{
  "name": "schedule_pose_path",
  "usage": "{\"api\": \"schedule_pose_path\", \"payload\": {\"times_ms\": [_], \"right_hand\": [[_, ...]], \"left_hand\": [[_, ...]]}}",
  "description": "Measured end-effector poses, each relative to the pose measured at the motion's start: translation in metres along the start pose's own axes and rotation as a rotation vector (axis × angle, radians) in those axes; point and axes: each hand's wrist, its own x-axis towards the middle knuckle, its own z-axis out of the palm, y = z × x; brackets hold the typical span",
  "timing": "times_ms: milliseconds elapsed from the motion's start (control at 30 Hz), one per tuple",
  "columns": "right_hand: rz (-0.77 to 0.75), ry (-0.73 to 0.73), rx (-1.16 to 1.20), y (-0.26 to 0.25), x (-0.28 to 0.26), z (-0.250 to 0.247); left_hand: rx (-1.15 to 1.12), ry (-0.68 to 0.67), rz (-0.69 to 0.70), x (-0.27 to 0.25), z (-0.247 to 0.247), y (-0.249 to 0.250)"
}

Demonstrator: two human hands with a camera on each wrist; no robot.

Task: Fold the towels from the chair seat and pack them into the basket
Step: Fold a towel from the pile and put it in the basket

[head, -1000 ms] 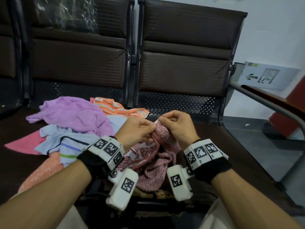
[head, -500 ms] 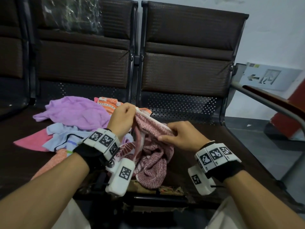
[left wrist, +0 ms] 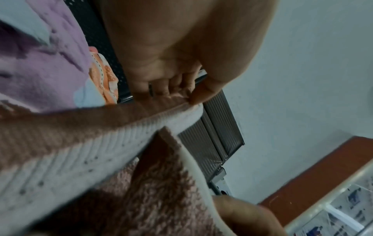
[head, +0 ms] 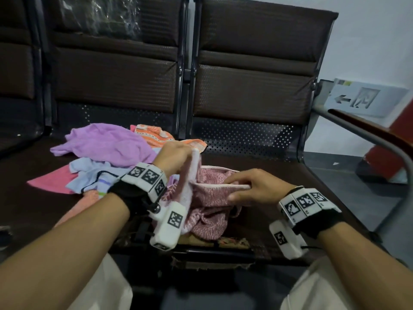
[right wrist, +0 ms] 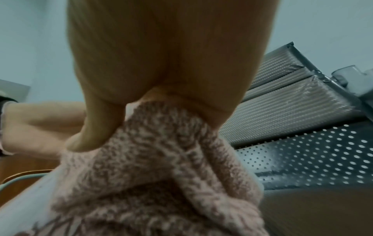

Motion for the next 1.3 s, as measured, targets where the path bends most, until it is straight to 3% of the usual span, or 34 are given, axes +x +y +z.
{"api": "schedule_pose_path", "payload": {"times_ms": [100,200,333,433,567,667,833,967,1067,1200,1300], "right_hand": [[-0.071,-0.012,0.029,-0.015,0.003,0.000],[-0.144,0.098,0.012,-0.025,0.005,0.001],[-0.223,0.241,0.281,-0.026,0.006,-0.007],[-0.143,0.320,0.308,-0.021,0.010,-0.006],[0.072,0.306,0.290,-0.017,0.019,0.001],[0.063,0.277,0.319,-0.019,0.019,0.000],[-0.062,0.317,0.015,-0.025,0.020,0.007],[-0.078,0.253,0.383,-0.030,0.024,0.004],[0.030,0.299,0.499,-0.027,0.026,0.005],[0.184,0.386,0.528,-0.019,0.029,0.006],[0.195,0.388,0.505,-0.018,0.029,0.005]], "left_hand": [[0.085,-0.039,-0.001,-0.002,0.014,0.001],[0.087,-0.064,-0.016,-0.002,0.018,-0.001],[-0.028,-0.108,-0.087,-0.004,0.022,-0.003],[-0.180,-0.167,-0.128,-0.008,0.028,-0.003],[-0.362,-0.277,-0.181,-0.012,0.034,-0.003],[-0.403,-0.331,-0.203,-0.011,0.034,-0.003],[-0.406,-0.335,-0.193,-0.011,0.036,-0.004],[-0.424,-0.332,-0.178,-0.012,0.039,-0.004],[-0.463,-0.387,-0.155,-0.013,0.039,-0.005],[-0.468,-0.483,-0.151,-0.017,0.039,-0.004],[-0.461,-0.493,-0.125,-0.018,0.041,-0.004]]}}
